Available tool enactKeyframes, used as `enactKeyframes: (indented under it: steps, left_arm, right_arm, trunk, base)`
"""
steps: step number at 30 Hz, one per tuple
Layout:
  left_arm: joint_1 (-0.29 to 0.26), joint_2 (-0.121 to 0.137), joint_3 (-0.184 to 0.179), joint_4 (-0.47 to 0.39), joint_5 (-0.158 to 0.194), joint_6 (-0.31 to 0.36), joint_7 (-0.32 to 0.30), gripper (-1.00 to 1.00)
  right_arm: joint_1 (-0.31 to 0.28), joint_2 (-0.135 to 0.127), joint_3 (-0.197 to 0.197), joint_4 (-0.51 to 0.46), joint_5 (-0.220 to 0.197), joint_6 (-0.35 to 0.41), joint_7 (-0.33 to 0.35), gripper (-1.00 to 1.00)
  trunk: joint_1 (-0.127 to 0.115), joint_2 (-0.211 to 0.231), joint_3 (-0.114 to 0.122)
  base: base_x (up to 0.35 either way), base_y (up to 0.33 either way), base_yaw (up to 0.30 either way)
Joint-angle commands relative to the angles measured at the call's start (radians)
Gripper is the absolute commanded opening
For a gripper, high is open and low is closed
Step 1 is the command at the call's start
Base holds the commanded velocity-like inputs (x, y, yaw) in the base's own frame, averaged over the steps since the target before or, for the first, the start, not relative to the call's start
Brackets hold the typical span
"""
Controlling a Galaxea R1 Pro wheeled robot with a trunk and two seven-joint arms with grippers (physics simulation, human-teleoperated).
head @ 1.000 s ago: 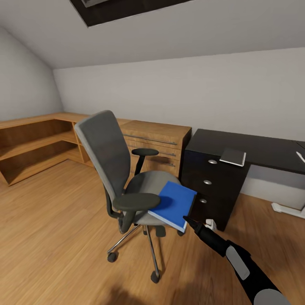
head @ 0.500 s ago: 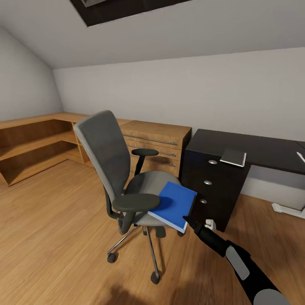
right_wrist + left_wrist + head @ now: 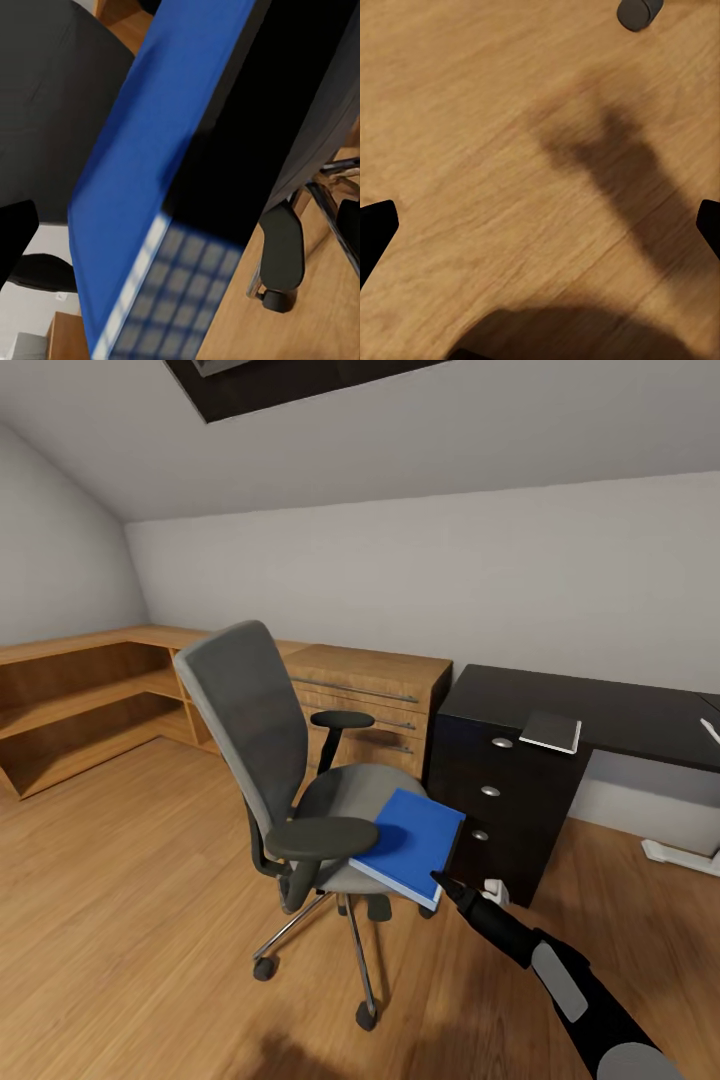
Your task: In the bedroom, organize the workspace by keeping the computer under the desk, ensuring the monitor is on the desk, placing the keyboard on the desk next to the monitor, placing the mouse on the desk next to the keyboard, moving the folder from the swivel chair onto the desk next to the mouse, stacking the notebook on top of the folder with the pen on top of the notebook, and positioning the swivel chair next to the desk.
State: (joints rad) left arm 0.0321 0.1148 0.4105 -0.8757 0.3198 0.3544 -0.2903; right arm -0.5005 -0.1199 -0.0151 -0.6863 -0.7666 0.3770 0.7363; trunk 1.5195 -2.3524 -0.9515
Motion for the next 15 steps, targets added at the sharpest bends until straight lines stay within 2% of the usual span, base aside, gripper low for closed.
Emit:
enactKeyframes:
  steps: [1,6,15]
  left_arm:
    - [0.0,0.0,0.002,-0.002,0.009,0.009,-0.002,1.0]
    - [0.0,0.0,0.001,-0.002,0.009,0.009,-0.003,1.0]
    - [0.0,0.0,0.002,-0.002,0.009,0.009,-0.006,1.0]
  right_arm:
    - [0.0,0.0,-0.001,0.0,-0.008,0.009,0.001,1.0]
    - [0.0,0.001,-0.001,0.001,-0.008,0.009,0.0,1.0]
    - [0.0,0.002,0.0,0.001,-0.008,0.008,0.0,1.0]
  trunk:
    - [0.0,0.0,-0.001]
    - [0.0,0.0,-0.001]
    - [0.0,0.0,-0.001]
  base:
    - [0.0,0.0,0.0]
    - [0.0,0.006,0.0]
    - [0.0,0.082,0.0]
